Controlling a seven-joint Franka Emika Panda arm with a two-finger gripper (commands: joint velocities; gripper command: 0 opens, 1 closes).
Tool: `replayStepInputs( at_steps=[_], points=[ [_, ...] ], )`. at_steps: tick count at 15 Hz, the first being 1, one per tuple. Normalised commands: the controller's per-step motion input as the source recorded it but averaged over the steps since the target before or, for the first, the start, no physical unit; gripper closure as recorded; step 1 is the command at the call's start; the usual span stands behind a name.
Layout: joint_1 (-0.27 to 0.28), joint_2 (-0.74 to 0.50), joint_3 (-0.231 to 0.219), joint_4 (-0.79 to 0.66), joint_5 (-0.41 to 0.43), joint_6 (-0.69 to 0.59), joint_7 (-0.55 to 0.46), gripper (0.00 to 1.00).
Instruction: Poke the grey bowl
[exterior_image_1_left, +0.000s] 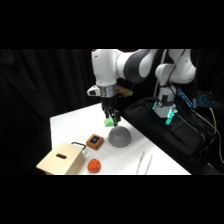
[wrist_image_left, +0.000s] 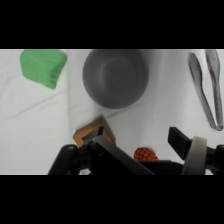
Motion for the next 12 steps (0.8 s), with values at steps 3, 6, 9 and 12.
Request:
replayStepInputs(
  at_steps=[3, 6, 9, 12],
  points=[
    [0.07, -0.25, 0.038, -0.36, -0.008, 0.32, 0.31, 0.0],
    [0.042, -0.31, 0.014, -0.4, -0.023, 0.28, 0.31, 0.0],
    [0.028, -0.32, 0.012, -0.38, -0.059, 0.24, 0.3, 0.0],
    [0.018, -0.29, 0.023, -0.34, -0.062, 0.2, 0.27, 0.0]
  ],
)
